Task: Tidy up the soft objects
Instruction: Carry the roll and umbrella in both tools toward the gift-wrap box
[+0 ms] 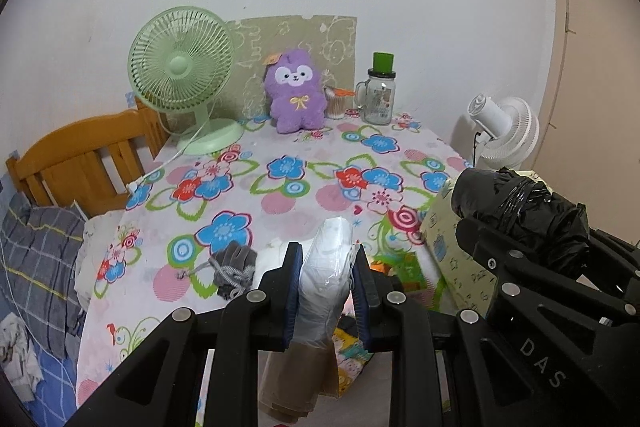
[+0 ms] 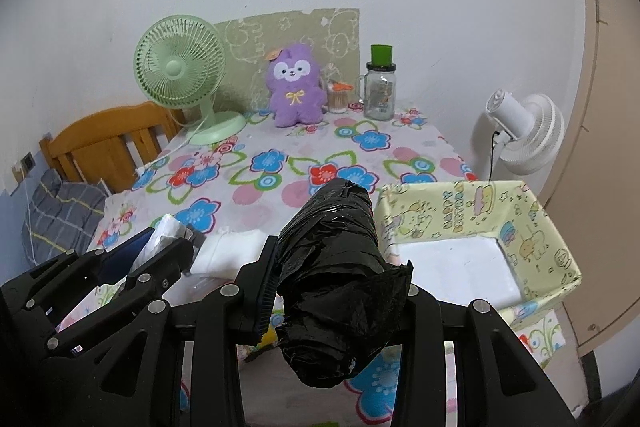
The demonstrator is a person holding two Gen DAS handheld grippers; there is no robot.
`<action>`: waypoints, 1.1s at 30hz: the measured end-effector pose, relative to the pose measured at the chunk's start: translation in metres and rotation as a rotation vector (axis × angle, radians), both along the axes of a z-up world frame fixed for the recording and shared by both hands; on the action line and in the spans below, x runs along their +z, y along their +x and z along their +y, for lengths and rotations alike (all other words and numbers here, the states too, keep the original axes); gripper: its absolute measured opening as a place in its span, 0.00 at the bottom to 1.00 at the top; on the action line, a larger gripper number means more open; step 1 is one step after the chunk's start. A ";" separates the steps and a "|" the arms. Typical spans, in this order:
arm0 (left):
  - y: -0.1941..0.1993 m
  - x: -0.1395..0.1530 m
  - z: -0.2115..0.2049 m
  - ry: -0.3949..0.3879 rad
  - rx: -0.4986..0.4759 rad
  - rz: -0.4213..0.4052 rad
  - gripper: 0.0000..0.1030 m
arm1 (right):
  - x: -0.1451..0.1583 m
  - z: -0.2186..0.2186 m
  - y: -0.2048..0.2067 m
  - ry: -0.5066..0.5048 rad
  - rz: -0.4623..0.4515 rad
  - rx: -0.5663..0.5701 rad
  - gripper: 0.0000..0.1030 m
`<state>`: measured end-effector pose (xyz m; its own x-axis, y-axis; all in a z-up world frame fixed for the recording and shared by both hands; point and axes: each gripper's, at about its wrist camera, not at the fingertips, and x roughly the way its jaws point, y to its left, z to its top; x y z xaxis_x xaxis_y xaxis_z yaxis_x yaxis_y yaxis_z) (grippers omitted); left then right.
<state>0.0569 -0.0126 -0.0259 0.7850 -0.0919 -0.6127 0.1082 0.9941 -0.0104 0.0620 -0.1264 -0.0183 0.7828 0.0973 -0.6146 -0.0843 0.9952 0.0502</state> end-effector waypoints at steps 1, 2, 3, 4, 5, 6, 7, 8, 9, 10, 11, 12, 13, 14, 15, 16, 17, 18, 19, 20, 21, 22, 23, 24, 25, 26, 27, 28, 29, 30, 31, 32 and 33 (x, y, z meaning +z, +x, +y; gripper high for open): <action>0.000 0.002 -0.003 0.001 -0.004 -0.004 0.22 | 0.002 -0.003 0.000 0.000 -0.003 -0.003 0.40; 0.000 0.004 -0.006 0.002 -0.008 -0.008 0.22 | 0.003 -0.005 0.000 0.000 -0.005 -0.006 0.40; 0.001 0.005 -0.007 0.003 -0.010 -0.009 0.22 | 0.005 -0.008 0.000 0.000 -0.006 -0.009 0.40; 0.001 0.006 -0.010 0.004 -0.013 -0.013 0.22 | 0.006 -0.011 0.000 0.001 -0.007 -0.011 0.40; 0.002 0.007 -0.014 0.006 -0.016 -0.016 0.22 | 0.007 -0.014 0.000 0.002 -0.006 -0.014 0.40; 0.002 0.008 -0.016 0.006 -0.017 -0.018 0.22 | 0.008 -0.016 0.000 0.002 -0.006 -0.015 0.40; 0.002 0.009 -0.019 0.006 -0.020 -0.021 0.22 | 0.009 -0.020 -0.001 0.003 -0.007 -0.019 0.40; 0.001 0.010 -0.022 0.006 -0.024 -0.022 0.22 | 0.009 -0.022 -0.001 0.002 -0.007 -0.021 0.40; 0.001 0.011 -0.025 0.004 -0.028 -0.023 0.22 | 0.010 -0.025 0.000 -0.002 -0.007 -0.025 0.40; 0.001 0.012 -0.029 -0.003 -0.036 -0.023 0.22 | 0.010 -0.027 0.000 -0.008 -0.008 -0.029 0.40; 0.002 0.013 -0.031 -0.006 -0.040 -0.024 0.22 | 0.011 -0.030 0.000 -0.014 -0.009 -0.034 0.40; 0.001 0.014 -0.033 -0.009 -0.043 -0.027 0.22 | 0.011 -0.032 0.000 -0.014 -0.011 -0.036 0.40; 0.001 0.015 -0.037 -0.005 -0.046 -0.033 0.22 | 0.012 -0.036 -0.001 -0.012 -0.014 -0.037 0.40; 0.001 0.017 -0.040 -0.001 -0.048 -0.037 0.22 | 0.013 -0.040 -0.001 -0.009 -0.017 -0.040 0.40; 0.001 0.017 -0.043 0.000 -0.051 -0.040 0.22 | 0.014 -0.043 -0.001 -0.009 -0.018 -0.042 0.40; 0.002 0.018 -0.046 0.000 -0.055 -0.041 0.22 | 0.014 -0.046 -0.001 -0.010 -0.021 -0.045 0.40; 0.002 0.018 -0.050 0.000 -0.060 -0.042 0.22 | 0.015 -0.049 -0.001 -0.010 -0.023 -0.049 0.40; 0.003 0.018 -0.052 0.000 -0.063 -0.041 0.22 | 0.015 -0.053 -0.001 -0.010 -0.023 -0.053 0.40; 0.004 0.019 -0.056 0.002 -0.069 -0.041 0.22 | 0.015 -0.056 -0.001 -0.010 -0.024 -0.056 0.40; 0.004 0.019 -0.060 0.003 -0.075 -0.042 0.22 | 0.015 -0.059 -0.001 -0.008 -0.024 -0.060 0.40; 0.005 0.019 -0.062 0.006 -0.079 -0.043 0.22 | 0.015 -0.063 -0.001 -0.006 -0.023 -0.066 0.40; 0.006 0.019 -0.067 0.010 -0.086 -0.043 0.22 | 0.015 -0.066 -0.001 -0.005 -0.022 -0.070 0.40; 0.006 0.019 -0.069 0.011 -0.090 -0.043 0.22 | 0.015 -0.070 0.000 -0.003 -0.021 -0.079 0.40; 0.007 0.019 -0.072 0.013 -0.096 -0.042 0.22 | 0.015 -0.072 0.000 -0.001 -0.021 -0.084 0.40; 0.008 0.019 -0.076 0.013 -0.102 -0.041 0.22 | 0.016 -0.076 0.001 0.001 -0.022 -0.090 0.40; 0.010 0.019 -0.079 0.013 -0.109 -0.039 0.22 | 0.016 -0.080 0.001 0.002 -0.022 -0.095 0.40; 0.011 0.019 -0.083 0.014 -0.117 -0.038 0.22 | 0.016 -0.083 0.000 0.002 -0.024 -0.099 0.40; 0.012 0.019 -0.087 0.014 -0.124 -0.037 0.22 | 0.016 -0.086 0.000 0.002 -0.025 -0.105 0.40; 0.013 0.019 -0.090 0.014 -0.130 -0.036 0.22 | 0.016 -0.090 0.000 0.003 -0.026 -0.109 0.40; 0.013 0.018 -0.094 0.015 -0.134 -0.035 0.22 | 0.016 -0.094 0.001 0.005 -0.026 -0.114 0.40; 0.014 0.018 -0.096 0.015 -0.138 -0.034 0.22 | 0.016 -0.098 0.001 0.005 -0.026 -0.120 0.40; 0.015 0.018 -0.099 0.017 -0.144 -0.033 0.22 | 0.016 -0.102 0.001 0.006 -0.027 -0.126 0.40; 0.017 0.017 -0.103 0.019 -0.149 -0.032 0.22 | 0.016 -0.105 0.002 0.007 -0.026 -0.129 0.40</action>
<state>0.0735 -0.1153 -0.0085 0.7823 -0.1978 -0.5906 0.2550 0.9668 0.0140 0.0636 -0.2310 -0.0023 0.8049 -0.0014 -0.5934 0.0433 0.9975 0.0564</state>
